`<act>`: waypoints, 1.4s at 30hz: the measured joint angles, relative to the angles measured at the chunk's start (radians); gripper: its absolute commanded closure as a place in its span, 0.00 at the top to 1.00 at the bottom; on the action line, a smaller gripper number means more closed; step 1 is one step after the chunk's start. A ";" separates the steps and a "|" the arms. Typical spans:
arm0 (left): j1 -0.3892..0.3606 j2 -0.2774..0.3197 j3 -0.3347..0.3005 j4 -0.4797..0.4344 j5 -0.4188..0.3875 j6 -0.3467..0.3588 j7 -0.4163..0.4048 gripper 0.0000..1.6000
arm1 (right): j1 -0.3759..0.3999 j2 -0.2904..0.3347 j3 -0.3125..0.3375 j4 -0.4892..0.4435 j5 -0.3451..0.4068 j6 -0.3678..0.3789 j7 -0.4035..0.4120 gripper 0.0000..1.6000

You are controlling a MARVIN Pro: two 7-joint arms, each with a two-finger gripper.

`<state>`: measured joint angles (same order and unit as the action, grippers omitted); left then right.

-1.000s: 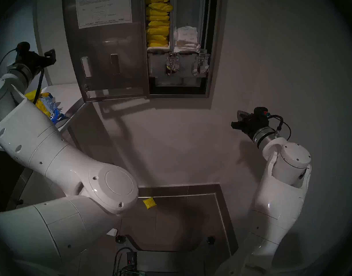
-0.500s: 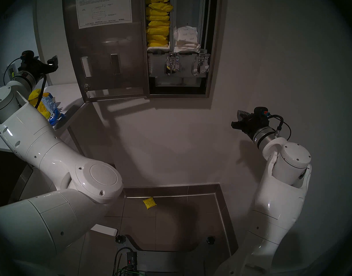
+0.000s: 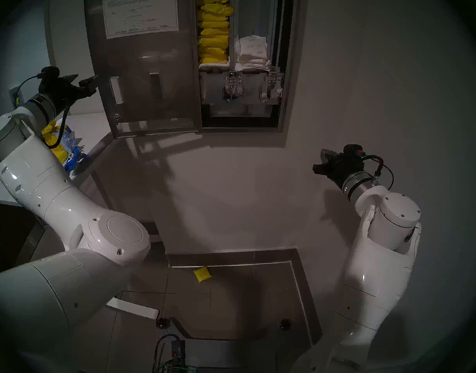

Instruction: Open the dispenser door, put the pads inside, close the door

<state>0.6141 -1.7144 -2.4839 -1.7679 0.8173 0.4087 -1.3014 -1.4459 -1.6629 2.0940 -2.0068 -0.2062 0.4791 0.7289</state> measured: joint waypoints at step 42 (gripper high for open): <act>-0.103 0.101 0.009 0.276 -0.014 0.013 -0.020 1.00 | -0.001 0.000 -0.001 -0.001 0.002 0.000 -0.002 0.26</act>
<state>0.5111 -1.6136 -2.4749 -1.4915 0.8028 0.4217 -1.3216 -1.4470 -1.6628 2.0933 -2.0083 -0.2042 0.4791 0.7265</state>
